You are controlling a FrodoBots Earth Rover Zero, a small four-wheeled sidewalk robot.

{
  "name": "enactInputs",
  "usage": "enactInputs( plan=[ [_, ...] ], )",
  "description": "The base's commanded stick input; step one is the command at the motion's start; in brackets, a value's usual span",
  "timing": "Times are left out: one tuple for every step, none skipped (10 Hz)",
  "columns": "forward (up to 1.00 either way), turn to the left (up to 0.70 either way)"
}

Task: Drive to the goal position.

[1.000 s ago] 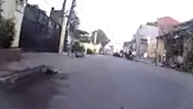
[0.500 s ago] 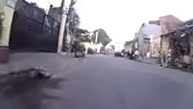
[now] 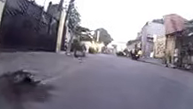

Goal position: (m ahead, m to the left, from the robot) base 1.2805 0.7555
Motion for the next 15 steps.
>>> enactInputs(
  plan=[
    [1.00, 0.00],
    [1.00, 0.00],
    [1.00, -0.01],
    [1.00, -0.08],
    [1.00, -0.16],
    [1.00, -0.24],
    [1.00, -0.31],
    [1.00, -0.39],
    [1.00, -0.36],
    [1.00, -0.31],
    [1.00, -0.19],
    [1.00, 0.00],
    [1.00, 0.00],
    [1.00, 0.00],
    [1.00, 0.00]
  ],
)
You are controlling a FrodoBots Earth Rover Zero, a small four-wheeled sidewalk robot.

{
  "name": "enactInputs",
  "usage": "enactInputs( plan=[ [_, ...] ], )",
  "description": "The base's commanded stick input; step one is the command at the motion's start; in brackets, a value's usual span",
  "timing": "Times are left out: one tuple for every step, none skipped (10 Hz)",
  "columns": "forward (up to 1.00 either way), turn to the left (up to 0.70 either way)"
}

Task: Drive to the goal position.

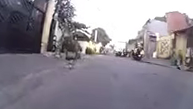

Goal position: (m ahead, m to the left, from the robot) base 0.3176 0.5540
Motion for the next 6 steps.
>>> enactInputs(
  plan=[
    [1.00, 0.00],
    [1.00, 0.00],
    [1.00, 0.00],
    [1.00, 0.00],
    [1.00, 0.00],
    [1.00, 0.00]
  ],
)
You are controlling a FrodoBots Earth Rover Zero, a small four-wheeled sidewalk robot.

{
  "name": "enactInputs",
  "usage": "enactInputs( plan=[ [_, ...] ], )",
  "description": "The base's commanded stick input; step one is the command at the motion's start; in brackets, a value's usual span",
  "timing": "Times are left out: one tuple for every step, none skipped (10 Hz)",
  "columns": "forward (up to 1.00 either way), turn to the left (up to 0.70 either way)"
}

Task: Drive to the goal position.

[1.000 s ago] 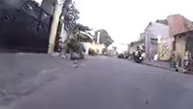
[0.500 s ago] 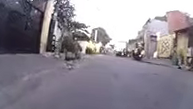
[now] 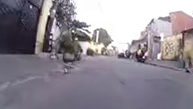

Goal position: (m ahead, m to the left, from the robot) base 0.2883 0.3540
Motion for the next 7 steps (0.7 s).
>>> enactInputs(
  plan=[
    [1.00, 0.00],
    [1.00, 0.00],
    [1.00, 0.00],
    [1.00, 0.00],
    [1.00, 0.00],
    [1.00, 0.00],
    [1.00, 0.00]
  ],
)
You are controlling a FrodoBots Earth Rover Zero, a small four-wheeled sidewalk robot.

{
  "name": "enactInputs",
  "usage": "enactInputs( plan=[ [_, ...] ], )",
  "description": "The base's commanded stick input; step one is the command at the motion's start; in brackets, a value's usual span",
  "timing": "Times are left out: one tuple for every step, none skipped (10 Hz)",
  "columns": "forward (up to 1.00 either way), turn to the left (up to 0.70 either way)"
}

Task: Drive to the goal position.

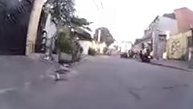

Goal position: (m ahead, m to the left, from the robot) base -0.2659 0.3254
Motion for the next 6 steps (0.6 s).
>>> enactInputs(
  plan=[
    [1.00, -0.06],
    [1.00, -0.18],
    [1.00, -0.30],
    [1.00, -0.40],
    [1.00, -0.37],
    [1.00, -0.28]
  ],
)
